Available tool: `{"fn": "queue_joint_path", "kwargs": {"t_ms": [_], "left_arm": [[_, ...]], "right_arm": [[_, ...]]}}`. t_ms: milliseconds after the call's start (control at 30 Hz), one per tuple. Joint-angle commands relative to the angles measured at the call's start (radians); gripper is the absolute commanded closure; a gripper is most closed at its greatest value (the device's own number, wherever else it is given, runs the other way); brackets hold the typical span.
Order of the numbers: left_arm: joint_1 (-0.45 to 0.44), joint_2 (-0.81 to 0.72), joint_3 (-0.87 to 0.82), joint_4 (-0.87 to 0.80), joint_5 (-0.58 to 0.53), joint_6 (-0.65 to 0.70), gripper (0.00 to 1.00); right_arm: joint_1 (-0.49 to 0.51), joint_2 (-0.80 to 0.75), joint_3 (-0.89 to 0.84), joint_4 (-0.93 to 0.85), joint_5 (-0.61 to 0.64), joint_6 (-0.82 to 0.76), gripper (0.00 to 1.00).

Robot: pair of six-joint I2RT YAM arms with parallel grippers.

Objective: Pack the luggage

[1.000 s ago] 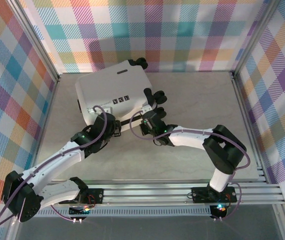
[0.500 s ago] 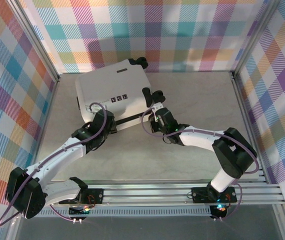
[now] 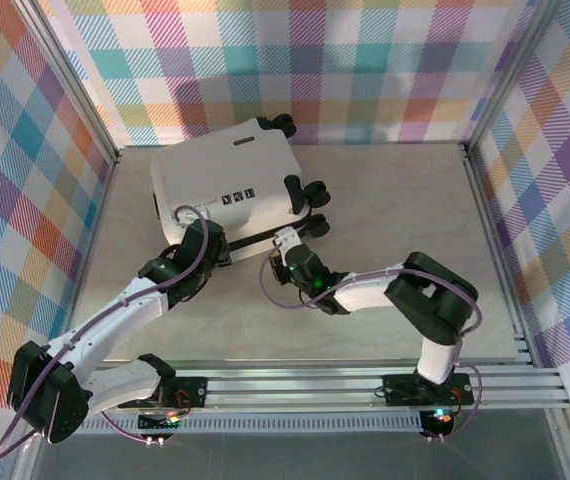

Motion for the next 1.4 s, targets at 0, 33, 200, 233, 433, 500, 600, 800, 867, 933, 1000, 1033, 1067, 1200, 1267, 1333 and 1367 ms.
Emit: {"fn": "queue_joint_path", "kwargs": {"t_ms": [0,33,200,233,433,500,600,800,867,933,1000,1033,1067,1200,1267,1333,1367], "left_arm": [[0.015,-0.038,-0.014,0.01,-0.021,0.001,0.71],[0.015,-0.041,-0.014,0.009,-0.018,0.0,0.71],[0.015,-0.049,-0.017,0.006,-0.014,0.0,0.71],[0.016,-0.051,-0.019,0.005,-0.015,0.001,0.71],[0.015,-0.069,-0.019,-0.008,-0.019,0.005,0.71],[0.016,-0.075,-0.018,-0.015,-0.02,0.006,0.71],[0.014,-0.085,-0.015,-0.027,-0.024,0.008,0.71],[0.016,-0.102,-0.016,-0.038,-0.027,0.011,0.71],[0.015,-0.105,-0.016,-0.04,-0.026,0.01,0.71],[0.015,-0.105,-0.016,-0.041,-0.028,0.01,0.71],[0.014,-0.106,-0.016,-0.043,-0.033,0.009,0.71],[0.016,-0.106,-0.017,-0.043,-0.033,0.01,0.71],[0.015,-0.105,-0.018,-0.042,-0.034,0.01,0.71],[0.016,-0.102,-0.021,-0.05,-0.053,0.009,0.71],[0.015,-0.101,-0.02,-0.055,-0.062,0.009,0.71],[0.017,-0.103,-0.02,-0.058,-0.072,0.012,0.71],[0.017,-0.102,-0.019,-0.062,-0.076,0.015,0.71]], "right_arm": [[0.009,0.036,0.041,0.131,0.106,0.019,0.75],[0.01,0.045,0.04,0.146,0.113,0.018,0.75],[0.01,0.034,0.032,0.148,0.12,0.002,0.7],[0.01,0.029,0.026,0.149,0.12,-0.007,0.68],[0.01,0.033,0.053,0.128,0.088,-0.064,0.65],[0.01,0.033,0.059,0.128,0.092,-0.061,0.65],[0.008,0.029,0.058,0.119,0.116,-0.047,0.66],[0.008,0.021,0.059,0.112,0.113,-0.064,0.77],[0.007,0.019,0.06,0.11,0.114,-0.069,0.85],[0.007,0.018,0.06,0.107,0.117,-0.068,0.92],[0.002,0.016,0.058,0.103,0.115,-0.068,0.97],[0.001,0.015,0.054,0.105,0.114,-0.07,0.99],[-0.004,0.012,0.051,0.105,0.109,-0.075,1.0],[-0.027,-0.014,0.033,0.082,0.087,-0.091,1.0],[-0.052,-0.036,0.015,0.066,0.062,-0.092,1.0],[-0.073,-0.056,0.002,0.049,0.043,-0.097,1.0],[-0.084,-0.065,-0.002,0.035,0.037,-0.1,1.0]]}}
